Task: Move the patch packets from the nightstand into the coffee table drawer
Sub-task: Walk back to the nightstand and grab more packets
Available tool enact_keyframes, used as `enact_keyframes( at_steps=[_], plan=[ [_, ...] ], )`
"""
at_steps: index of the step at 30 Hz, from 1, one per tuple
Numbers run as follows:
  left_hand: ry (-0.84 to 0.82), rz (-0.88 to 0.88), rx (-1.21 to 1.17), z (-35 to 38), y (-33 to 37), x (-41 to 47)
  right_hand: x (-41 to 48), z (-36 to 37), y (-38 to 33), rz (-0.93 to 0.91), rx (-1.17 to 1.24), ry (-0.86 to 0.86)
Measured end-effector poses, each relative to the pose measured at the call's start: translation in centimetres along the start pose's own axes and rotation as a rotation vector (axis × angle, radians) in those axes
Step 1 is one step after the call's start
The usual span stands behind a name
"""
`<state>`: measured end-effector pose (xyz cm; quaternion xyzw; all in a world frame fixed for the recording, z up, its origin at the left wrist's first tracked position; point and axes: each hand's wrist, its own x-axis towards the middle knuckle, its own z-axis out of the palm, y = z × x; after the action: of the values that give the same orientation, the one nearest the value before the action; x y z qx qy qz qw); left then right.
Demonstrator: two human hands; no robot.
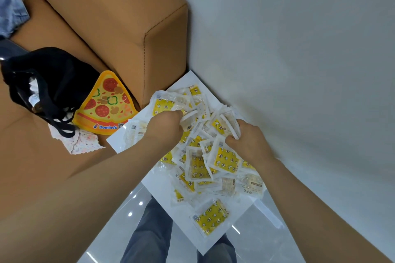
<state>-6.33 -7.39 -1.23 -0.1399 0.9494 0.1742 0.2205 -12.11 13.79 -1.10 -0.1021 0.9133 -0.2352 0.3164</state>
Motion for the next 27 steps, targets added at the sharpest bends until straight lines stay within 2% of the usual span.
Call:
enact_keyframes(
  at_steps=[12,18,27],
  plan=[
    [0.068,-0.181,-0.323,-6.5,2.7,-9.7,-9.6,-4.3,-6.1,0.082,0.196,0.087],
    [0.172,-0.254,-0.501,-10.7,3.4,-15.0,-15.0,-6.5,-9.9,0.092,0.352,0.207],
    [0.326,-0.189,-0.68,-18.0,3.7,-22.3,-21.6,-10.4,-16.6,-0.038,0.426,0.4]
  ],
)
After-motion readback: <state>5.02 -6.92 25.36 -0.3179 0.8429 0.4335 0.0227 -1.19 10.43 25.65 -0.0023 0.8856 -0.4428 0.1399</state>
